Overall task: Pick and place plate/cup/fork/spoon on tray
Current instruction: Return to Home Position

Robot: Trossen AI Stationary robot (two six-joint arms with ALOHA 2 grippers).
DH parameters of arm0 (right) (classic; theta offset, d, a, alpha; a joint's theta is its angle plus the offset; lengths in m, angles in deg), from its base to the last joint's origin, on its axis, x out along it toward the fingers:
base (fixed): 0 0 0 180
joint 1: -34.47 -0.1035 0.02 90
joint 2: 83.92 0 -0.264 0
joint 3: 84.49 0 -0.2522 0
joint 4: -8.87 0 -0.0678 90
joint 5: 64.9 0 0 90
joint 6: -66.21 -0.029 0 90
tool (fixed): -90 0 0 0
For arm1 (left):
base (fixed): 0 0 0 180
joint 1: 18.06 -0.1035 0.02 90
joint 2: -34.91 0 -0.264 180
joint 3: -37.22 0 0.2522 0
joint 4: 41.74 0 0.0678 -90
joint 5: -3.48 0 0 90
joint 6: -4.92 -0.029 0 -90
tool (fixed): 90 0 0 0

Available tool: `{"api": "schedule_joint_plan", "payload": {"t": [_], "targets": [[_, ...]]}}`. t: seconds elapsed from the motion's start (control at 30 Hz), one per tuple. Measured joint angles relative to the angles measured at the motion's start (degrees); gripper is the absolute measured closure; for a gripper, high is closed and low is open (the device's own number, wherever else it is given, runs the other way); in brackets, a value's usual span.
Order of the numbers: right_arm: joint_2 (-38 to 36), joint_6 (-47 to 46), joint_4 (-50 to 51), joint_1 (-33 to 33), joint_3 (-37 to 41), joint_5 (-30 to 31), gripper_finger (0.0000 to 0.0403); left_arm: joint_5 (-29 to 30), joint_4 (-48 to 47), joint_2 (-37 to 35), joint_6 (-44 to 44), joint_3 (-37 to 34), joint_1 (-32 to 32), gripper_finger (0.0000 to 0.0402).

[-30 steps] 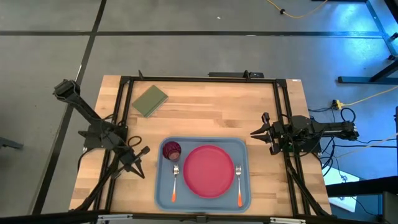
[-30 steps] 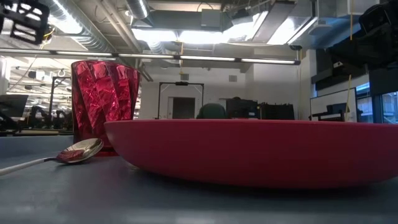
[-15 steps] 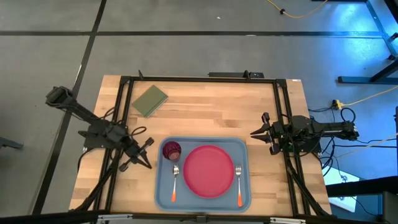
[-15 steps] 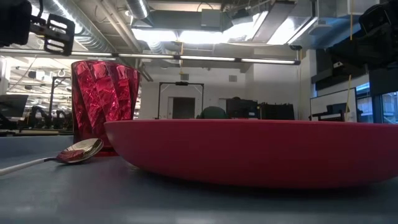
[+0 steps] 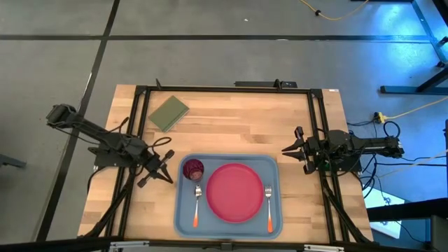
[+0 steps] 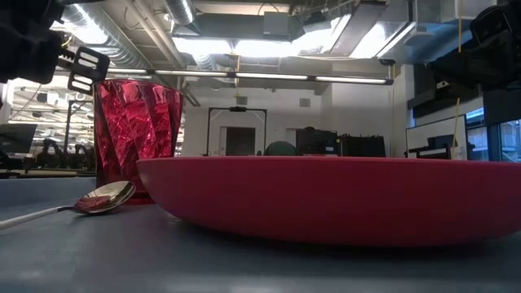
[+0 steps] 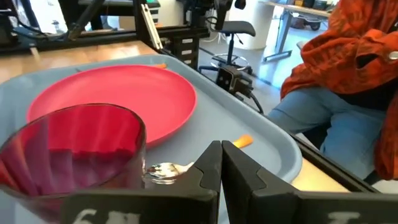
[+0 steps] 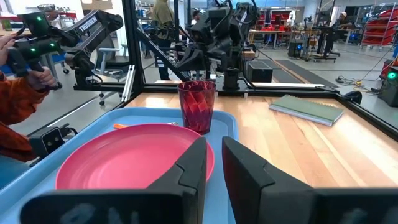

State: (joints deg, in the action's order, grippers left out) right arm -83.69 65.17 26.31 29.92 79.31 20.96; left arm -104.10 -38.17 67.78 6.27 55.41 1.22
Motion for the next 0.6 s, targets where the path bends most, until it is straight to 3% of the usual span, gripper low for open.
{"api": "schedule_joint_plan", "payload": {"t": [0.33,0.6], "targets": [[0.02,0.0,0.02,0.01,0.0,0.01,0.0346,1.18,0.73,-7.89,-0.61,-4.0,-0.3,0.04],[0.02,0.0,0.0,-0.01,0.0,0.01,0.0346,2.45,-10.16,-19.13,-4.46,-4.0,-1.86,0.04]]}}
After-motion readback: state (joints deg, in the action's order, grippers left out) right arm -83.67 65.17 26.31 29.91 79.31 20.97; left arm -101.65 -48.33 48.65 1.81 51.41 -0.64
